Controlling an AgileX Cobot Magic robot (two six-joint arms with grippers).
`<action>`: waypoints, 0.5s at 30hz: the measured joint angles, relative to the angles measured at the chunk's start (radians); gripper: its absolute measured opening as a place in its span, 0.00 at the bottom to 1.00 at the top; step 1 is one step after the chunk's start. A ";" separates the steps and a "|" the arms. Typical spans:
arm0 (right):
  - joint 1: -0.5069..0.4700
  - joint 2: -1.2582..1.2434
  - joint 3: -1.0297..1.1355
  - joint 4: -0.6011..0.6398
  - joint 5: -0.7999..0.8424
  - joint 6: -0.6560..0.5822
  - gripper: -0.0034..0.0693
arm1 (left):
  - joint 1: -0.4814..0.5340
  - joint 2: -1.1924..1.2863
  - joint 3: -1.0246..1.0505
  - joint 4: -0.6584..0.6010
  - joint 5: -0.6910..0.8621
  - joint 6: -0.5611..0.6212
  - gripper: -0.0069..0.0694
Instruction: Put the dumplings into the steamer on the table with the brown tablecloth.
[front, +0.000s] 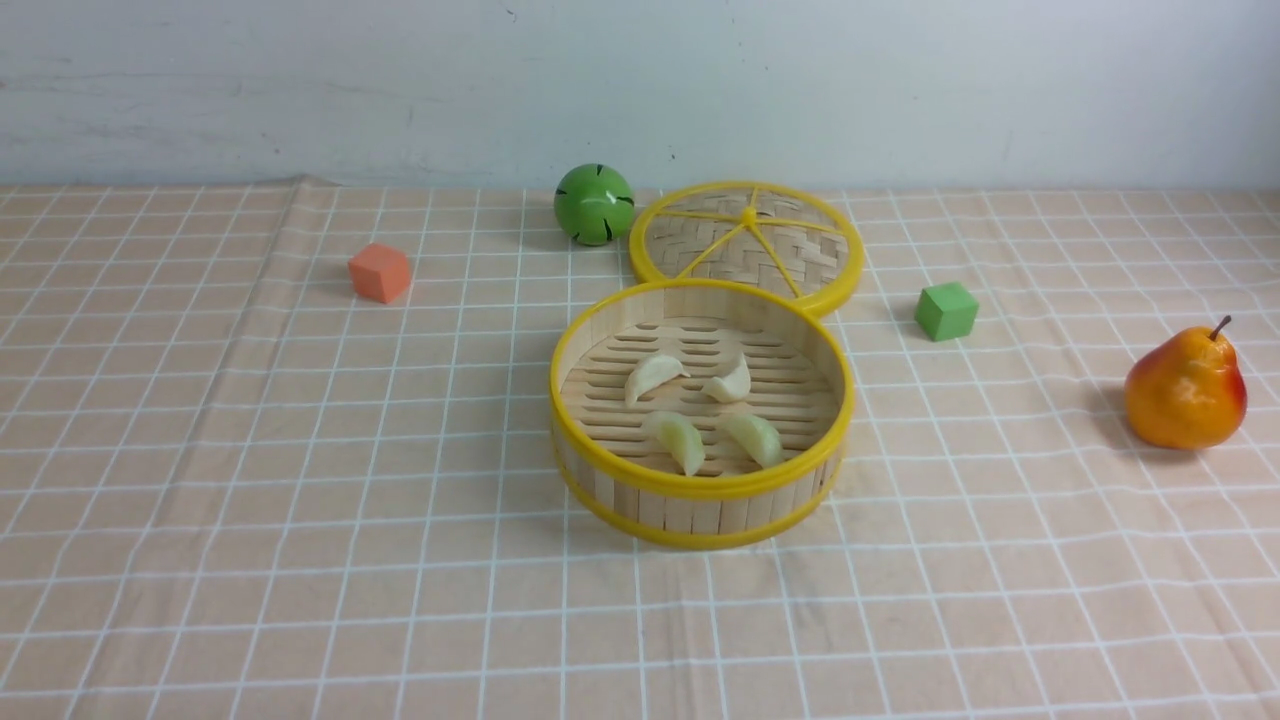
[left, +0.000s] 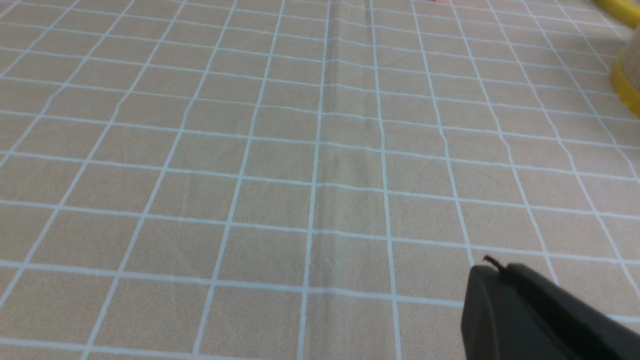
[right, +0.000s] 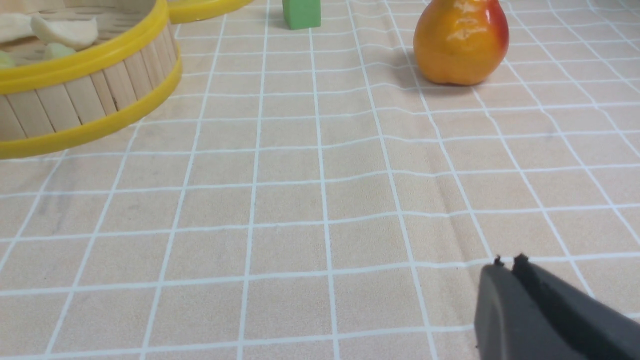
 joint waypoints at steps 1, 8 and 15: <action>0.000 0.000 0.000 0.000 0.000 0.000 0.08 | 0.000 0.000 0.000 -0.001 0.000 0.000 0.07; 0.000 0.000 0.000 0.000 0.000 0.000 0.09 | 0.000 0.000 0.000 -0.001 0.002 0.000 0.07; 0.000 0.000 0.000 0.000 0.000 0.000 0.10 | 0.000 0.000 0.000 -0.001 0.002 0.000 0.07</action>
